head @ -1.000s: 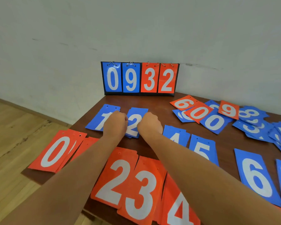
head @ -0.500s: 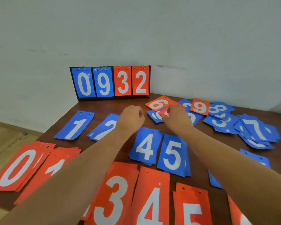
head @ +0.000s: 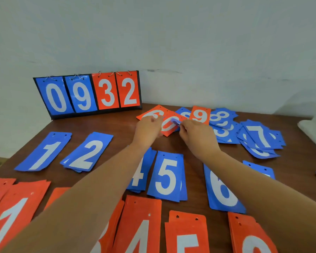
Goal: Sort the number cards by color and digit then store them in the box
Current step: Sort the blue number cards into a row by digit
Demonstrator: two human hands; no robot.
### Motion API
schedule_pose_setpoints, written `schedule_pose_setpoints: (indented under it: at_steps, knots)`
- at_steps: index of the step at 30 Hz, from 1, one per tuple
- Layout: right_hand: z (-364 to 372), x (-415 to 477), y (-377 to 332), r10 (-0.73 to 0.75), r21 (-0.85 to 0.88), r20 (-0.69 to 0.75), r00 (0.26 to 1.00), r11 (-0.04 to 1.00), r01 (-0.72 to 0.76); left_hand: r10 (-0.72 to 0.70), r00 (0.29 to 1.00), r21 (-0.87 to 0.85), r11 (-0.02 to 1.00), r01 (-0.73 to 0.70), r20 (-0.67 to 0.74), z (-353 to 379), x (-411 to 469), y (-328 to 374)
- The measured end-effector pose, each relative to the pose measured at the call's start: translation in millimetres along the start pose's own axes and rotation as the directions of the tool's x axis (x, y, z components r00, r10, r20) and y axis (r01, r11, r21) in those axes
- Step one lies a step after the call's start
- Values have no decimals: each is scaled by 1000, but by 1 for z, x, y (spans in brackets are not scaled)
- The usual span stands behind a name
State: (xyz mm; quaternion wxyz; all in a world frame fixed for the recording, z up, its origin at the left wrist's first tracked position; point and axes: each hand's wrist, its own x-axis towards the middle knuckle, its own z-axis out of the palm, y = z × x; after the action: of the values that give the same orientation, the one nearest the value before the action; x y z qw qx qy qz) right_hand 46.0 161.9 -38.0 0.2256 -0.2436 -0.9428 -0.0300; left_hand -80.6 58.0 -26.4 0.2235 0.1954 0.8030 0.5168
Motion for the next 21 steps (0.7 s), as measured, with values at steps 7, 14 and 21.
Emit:
schedule_pose_setpoints:
  at_steps: [7,14,21]
  knots:
    - [-5,-14,-16,-343,274,-97,934,893,356,-146,957,-473,844,252,249,-30,-16,-1]
    - [40,25,-16,131,263,256,958,944,-199,-133,991,-374,920,113,-27,-55,-14,-38]
    - [47,38,-22,-71,37,313,947,997,63,-98,995,-293,952,84,-34,-71,-7,-54]
